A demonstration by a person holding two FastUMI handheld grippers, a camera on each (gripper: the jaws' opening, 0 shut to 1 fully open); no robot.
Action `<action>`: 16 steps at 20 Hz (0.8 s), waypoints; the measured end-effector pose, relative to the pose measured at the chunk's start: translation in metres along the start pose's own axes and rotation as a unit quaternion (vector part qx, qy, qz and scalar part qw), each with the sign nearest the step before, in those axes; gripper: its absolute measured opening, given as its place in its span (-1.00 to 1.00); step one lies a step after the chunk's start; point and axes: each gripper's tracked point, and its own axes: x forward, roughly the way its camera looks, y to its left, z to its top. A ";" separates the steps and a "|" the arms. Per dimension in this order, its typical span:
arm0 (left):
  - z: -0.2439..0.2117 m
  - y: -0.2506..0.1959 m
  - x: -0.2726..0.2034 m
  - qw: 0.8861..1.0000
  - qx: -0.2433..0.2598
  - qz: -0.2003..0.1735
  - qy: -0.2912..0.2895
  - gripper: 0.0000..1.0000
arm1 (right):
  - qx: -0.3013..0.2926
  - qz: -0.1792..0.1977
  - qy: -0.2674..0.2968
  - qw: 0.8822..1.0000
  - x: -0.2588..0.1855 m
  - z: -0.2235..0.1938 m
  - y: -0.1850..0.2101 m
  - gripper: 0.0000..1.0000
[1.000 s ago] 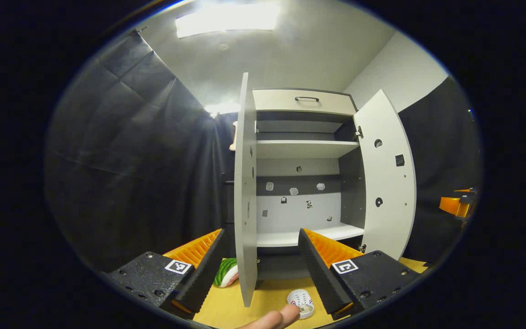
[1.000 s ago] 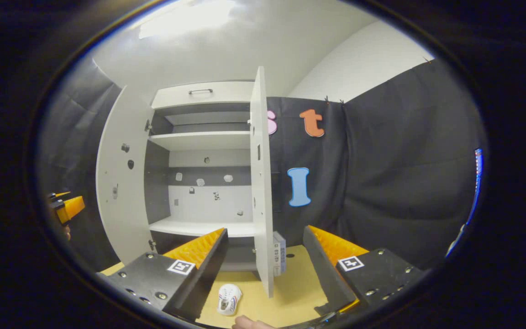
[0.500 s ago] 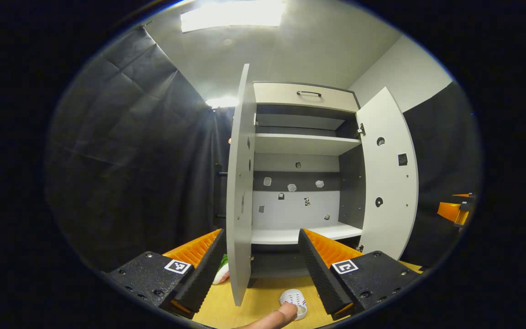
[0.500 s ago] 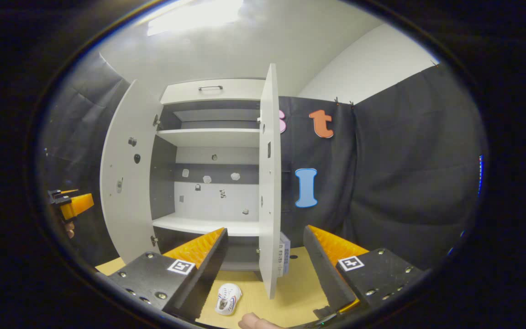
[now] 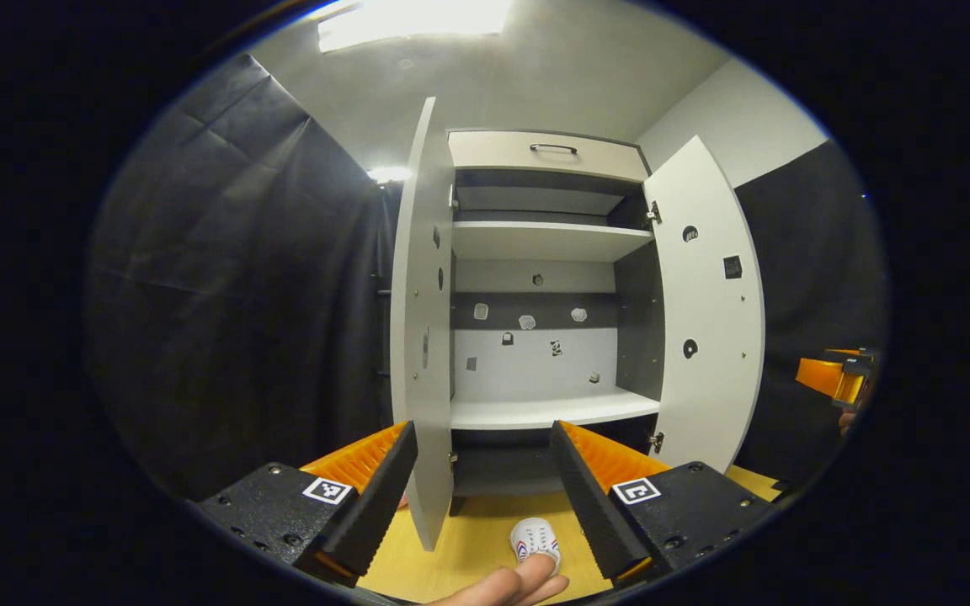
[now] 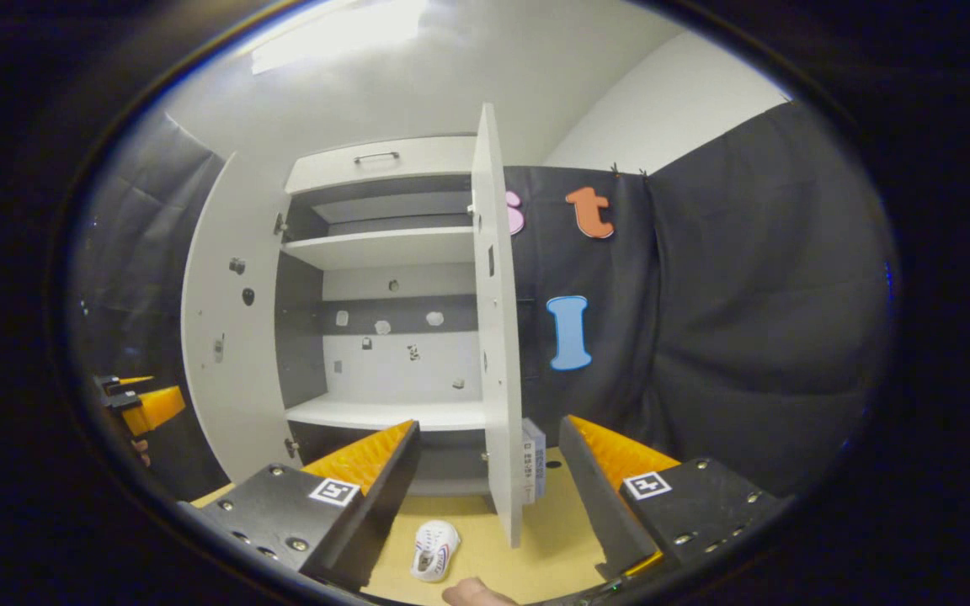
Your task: Grab one shoe with the right hand and put it into the shoe cabinet, grab the other shoe with the left hand and put it into the shoe cabinet; then close the right door with the right hand and the left door with the left hand.
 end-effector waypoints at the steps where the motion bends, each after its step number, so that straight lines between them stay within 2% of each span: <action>1: -0.003 -0.001 0.000 1.000 -0.004 -0.003 0.002 0.93 | 0.016 0.001 0.001 1.000 0.003 0.003 -0.001 0.95; 3: -0.007 -0.003 0.000 1.000 -0.010 -0.007 0.004 0.92 | 0.035 0.002 0.010 0.999 0.015 0.005 -0.008 0.96; 4: -0.008 -0.003 0.000 1.000 -0.012 -0.010 0.004 0.93 | 0.026 0.000 0.014 1.000 0.020 0.006 -0.016 0.96; 5: -0.009 -0.004 -0.001 1.000 -0.014 -0.019 0.000 0.93 | 0.017 -0.005 0.012 1.000 0.024 0.010 -0.025 0.86; 6: -0.009 -0.003 0.001 1.000 -0.015 -0.025 -0.006 0.87 | 0.013 -0.009 0.006 1.000 0.028 0.020 -0.034 0.96; 8: -0.018 0.002 0.003 0.999 -0.022 -0.024 -0.001 0.93 | 0.011 -0.016 -0.004 1.000 0.041 0.036 -0.056 0.96; 9: -0.023 0.004 0.003 0.999 -0.024 -0.028 0.004 0.93 | 0.008 -0.018 -0.005 1.000 0.050 0.043 -0.068 0.86; 10: -0.029 0.006 0.000 0.999 -0.024 -0.032 0.008 0.93 | 0.003 -0.019 -0.007 1.000 0.061 0.050 -0.079 0.96; 14: -0.037 0.013 -0.011 0.999 -0.009 -0.042 0.003 0.94 | -0.044 -0.009 0.011 0.999 0.111 0.062 -0.115 0.97; 15: -0.039 0.014 -0.013 0.999 -0.003 -0.042 0.001 0.94 | -0.053 -0.010 0.022 0.998 0.122 0.059 -0.123 0.87; 16: -0.041 0.015 -0.016 0.999 0.002 -0.043 0.001 0.93 | -0.060 -0.014 0.033 0.998 0.129 0.055 -0.130 0.97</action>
